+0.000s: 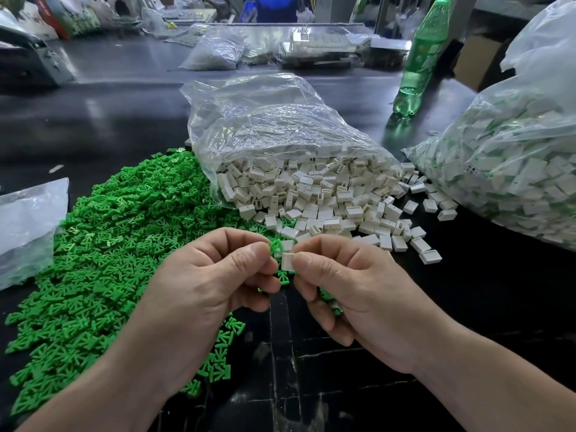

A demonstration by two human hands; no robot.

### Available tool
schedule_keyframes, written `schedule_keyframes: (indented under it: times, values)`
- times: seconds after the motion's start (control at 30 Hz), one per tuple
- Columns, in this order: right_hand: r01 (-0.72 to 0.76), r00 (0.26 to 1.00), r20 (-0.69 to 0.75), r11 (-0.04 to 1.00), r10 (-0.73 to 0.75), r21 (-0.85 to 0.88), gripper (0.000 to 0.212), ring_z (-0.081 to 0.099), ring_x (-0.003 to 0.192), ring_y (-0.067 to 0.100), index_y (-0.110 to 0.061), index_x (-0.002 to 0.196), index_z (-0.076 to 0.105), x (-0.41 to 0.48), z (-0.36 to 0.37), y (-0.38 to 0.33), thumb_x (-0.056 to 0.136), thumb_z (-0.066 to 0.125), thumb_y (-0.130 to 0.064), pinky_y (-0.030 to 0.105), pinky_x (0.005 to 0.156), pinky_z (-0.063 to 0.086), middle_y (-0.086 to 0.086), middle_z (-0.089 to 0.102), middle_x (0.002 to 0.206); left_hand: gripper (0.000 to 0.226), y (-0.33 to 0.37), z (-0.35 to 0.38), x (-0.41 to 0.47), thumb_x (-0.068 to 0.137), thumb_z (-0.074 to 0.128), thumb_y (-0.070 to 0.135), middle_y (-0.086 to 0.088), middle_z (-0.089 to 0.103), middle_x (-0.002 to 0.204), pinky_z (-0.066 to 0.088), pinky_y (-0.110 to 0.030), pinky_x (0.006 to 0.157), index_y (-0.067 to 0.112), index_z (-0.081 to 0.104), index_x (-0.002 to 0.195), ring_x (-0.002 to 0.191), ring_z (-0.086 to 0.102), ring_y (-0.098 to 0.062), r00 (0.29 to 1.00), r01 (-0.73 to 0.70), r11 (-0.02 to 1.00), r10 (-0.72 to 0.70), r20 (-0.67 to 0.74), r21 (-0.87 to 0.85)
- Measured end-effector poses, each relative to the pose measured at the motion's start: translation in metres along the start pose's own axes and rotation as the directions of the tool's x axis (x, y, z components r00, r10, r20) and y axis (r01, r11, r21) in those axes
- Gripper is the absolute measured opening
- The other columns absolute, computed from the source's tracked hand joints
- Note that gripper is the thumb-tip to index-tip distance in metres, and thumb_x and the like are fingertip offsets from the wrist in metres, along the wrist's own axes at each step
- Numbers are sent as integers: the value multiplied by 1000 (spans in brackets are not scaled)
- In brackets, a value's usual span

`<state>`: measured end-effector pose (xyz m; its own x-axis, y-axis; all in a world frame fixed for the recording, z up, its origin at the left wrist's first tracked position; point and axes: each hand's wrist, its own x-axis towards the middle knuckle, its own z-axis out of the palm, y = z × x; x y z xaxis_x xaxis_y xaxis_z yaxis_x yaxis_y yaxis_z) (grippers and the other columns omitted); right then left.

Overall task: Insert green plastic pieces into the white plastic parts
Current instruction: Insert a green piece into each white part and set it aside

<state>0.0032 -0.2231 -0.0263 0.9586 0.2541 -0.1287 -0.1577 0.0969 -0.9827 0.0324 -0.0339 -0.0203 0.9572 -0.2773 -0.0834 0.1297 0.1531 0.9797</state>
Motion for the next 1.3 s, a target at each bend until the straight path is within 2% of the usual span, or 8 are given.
schedule_keyframes:
  times: [0.17, 0.37, 0.53, 0.77, 0.87, 0.93, 1.1, 1.3]
  values:
    - [34, 999, -19, 999, -34, -3, 16, 51, 50, 11, -22, 90, 71, 0, 0, 0, 91, 66, -38, 21, 37, 36, -1, 60, 73, 19, 0, 1, -1, 68, 74, 38, -11, 72, 79, 51, -24, 52, 22, 75, 79, 66, 69, -22, 1000, -20, 1000, 20, 7, 22]
    - [34, 999, -32, 999, -34, -2, 14, 51, 50, 11, -25, 87, 71, 1, -1, 0, 89, 67, -38, 21, 38, 36, -1, 60, 73, 10, 1, 1, -3, 69, 78, 25, -15, 73, 81, 53, -25, 54, 22, 74, 78, 70, 71, -25, 999, -41, 999, 40, 37, 28]
    - [25, 999, -35, 1000, -24, 16, 15, 51, 49, 10, -23, 88, 71, 2, -3, 1, 90, 66, -36, 21, 38, 36, 0, 60, 73, 30, 3, 3, -6, 75, 70, 20, -7, 72, 81, 55, -24, 59, 28, 76, 103, 73, 72, -22, 992, -95, 987, 83, 95, 130]
    - [-40, 999, 5, 991, 40, 130, 13, 48, 45, 11, -22, 82, 70, 2, -4, -1, 89, 67, -32, 19, 37, 33, 2, 59, 73, 11, -1, 0, -3, 73, 73, 24, -12, 75, 82, 58, -27, 58, 29, 72, 82, 74, 74, -28, 988, -151, 975, 154, -5, 160]
    - [-33, 999, 8, 991, 32, 128, 12, 48, 46, 11, -21, 84, 69, 2, -4, -1, 91, 67, -31, 19, 37, 33, 2, 59, 73, 10, -5, -4, -2, 75, 72, 30, -3, 75, 83, 57, -21, 63, 28, 71, 85, 76, 73, -17, 981, -177, 951, 192, -34, 254]
    - [-29, 1000, 2, 993, 29, 113, 12, 48, 46, 11, -20, 86, 69, 2, -4, -1, 89, 68, -32, 19, 37, 34, 2, 59, 72, 21, -6, -8, -2, 73, 75, 43, 2, 69, 70, 53, -19, 58, 29, 71, 87, 63, 66, -11, 979, -171, 920, 200, -47, 352]
    - [4, 1000, -10, 999, -4, 52, 13, 50, 48, 11, -21, 88, 70, 2, -2, 1, 89, 68, -34, 20, 37, 35, 1, 59, 72, 17, -3, -5, 0, 65, 77, 33, -9, 67, 72, 50, -26, 50, 21, 74, 77, 58, 63, -19, 999, -43, 999, 43, 18, -21]
    - [54, 998, -16, 999, -54, 4, 15, 51, 50, 11, -22, 89, 71, 1, -2, 2, 90, 66, -36, 22, 37, 37, -1, 60, 72, 4, -3, 3, -3, 70, 75, 21, -14, 69, 74, 51, -25, 48, 21, 74, 74, 58, 66, -22, 999, -24, 1000, 25, 38, -18]
